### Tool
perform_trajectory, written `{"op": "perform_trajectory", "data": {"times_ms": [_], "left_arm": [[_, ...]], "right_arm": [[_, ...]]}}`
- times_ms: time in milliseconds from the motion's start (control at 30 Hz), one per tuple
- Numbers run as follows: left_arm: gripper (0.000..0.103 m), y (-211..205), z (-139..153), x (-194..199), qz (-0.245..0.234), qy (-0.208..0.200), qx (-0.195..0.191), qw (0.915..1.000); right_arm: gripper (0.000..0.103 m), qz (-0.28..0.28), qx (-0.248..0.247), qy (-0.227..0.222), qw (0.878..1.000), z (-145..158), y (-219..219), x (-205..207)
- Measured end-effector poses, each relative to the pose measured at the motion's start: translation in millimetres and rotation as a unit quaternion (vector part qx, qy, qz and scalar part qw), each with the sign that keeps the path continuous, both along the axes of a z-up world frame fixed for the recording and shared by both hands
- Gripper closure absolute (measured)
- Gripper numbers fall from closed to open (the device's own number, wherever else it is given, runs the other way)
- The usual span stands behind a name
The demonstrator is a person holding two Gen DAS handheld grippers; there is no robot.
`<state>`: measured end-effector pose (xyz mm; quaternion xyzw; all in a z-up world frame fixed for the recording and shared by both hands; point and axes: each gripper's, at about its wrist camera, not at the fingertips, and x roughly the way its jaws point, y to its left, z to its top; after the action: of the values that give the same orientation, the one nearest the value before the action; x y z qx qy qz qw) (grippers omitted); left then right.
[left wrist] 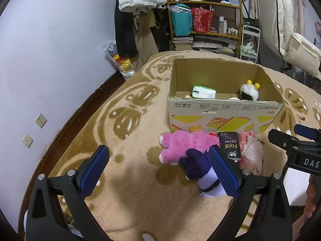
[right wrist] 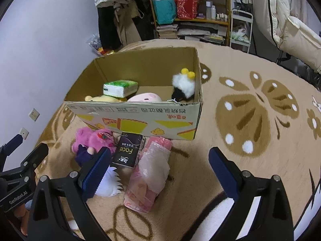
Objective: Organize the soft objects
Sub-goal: 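Grasp the purple-white doll with the left tool while the right tool grasps the pink wrapped tissue pack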
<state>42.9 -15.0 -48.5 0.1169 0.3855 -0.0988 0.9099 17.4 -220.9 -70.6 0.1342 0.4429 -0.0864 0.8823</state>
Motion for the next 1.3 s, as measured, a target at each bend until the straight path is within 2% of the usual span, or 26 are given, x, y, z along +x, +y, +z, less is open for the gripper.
{"op": "perform_trajectory", "data": {"times_ms": [767,967,1300], "left_arm": [[0.005,-28,-25,6,-0.044,0.036,0.014,0.9983],[0.005,-38,-33,5,-0.069,0.048,0.019,0.9963],[0.005,-50,-47,11,-0.083,0.077,0.013,0.9935]], "right_arm": [[0.001,-0.010,0.005,0.039,0.999,-27,-3,16],[0.001,-0.009,0.022,0.054,0.998,-34,-7,19],[0.001,0.001,0.040,0.083,0.996,-49,-6,26]]}}
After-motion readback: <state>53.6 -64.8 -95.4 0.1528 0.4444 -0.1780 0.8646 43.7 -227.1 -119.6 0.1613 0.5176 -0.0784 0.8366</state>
